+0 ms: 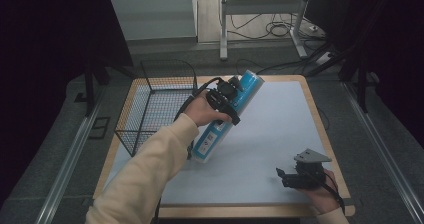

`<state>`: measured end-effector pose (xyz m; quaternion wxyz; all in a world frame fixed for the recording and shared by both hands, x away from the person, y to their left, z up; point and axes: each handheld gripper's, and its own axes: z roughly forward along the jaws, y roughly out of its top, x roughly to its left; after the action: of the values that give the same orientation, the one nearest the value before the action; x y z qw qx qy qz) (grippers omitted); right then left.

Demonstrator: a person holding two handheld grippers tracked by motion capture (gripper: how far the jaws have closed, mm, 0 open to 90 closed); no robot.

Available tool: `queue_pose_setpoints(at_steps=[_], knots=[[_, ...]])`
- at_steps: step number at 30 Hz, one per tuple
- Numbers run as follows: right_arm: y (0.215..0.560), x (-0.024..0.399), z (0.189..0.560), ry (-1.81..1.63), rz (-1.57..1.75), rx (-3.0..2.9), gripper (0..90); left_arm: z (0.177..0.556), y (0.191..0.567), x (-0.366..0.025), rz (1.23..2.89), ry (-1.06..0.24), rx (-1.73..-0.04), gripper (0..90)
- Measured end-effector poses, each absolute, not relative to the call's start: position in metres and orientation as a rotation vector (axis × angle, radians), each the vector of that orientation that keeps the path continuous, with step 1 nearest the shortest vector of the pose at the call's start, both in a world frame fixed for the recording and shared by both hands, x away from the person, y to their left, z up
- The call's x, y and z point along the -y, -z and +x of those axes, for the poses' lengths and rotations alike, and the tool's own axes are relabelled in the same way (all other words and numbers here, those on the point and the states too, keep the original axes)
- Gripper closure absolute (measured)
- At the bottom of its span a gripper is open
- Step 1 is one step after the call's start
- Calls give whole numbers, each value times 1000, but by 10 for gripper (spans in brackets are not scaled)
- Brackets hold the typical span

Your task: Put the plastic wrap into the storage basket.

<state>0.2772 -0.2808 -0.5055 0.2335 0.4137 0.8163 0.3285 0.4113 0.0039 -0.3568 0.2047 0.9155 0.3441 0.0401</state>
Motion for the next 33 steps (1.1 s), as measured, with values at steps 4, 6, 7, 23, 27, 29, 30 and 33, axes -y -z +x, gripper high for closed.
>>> queue_pose_setpoints(at_steps=[4, 6, 7, 23, 27, 29, 30, 33], knots=[[506, 281, 277, -903, 1138, -2243, 109, 413, 351, -1, 2562, -116, -954, 317], [506, 281, 277, -903, 1139, -2244, 109, 415, 348, 1, 2566, -119, -951, 317], [506, 281, 278, -903, 1137, -2244, 109, 416, 345, 3, 2568, -120, -950, 317], [506, 284, 279, -908, 1145, -2241, 109, 433, 324, 10, 2598, -173, -920, 317], [506, 284, 279, -907, 1144, -2242, 109, 438, 317, 9, 2592, -188, -928, 317], [505, 284, 279, -908, 1145, -2241, 109, 440, 315, 7, 2594, -194, -925, 317], [506, 284, 279, -907, 1144, -2242, 109, 442, 313, 6, 2594, -195, -924, 317], [506, 285, 279, -905, 1147, -2241, 109, 445, 311, 3, 2586, -191, -936, 317]])
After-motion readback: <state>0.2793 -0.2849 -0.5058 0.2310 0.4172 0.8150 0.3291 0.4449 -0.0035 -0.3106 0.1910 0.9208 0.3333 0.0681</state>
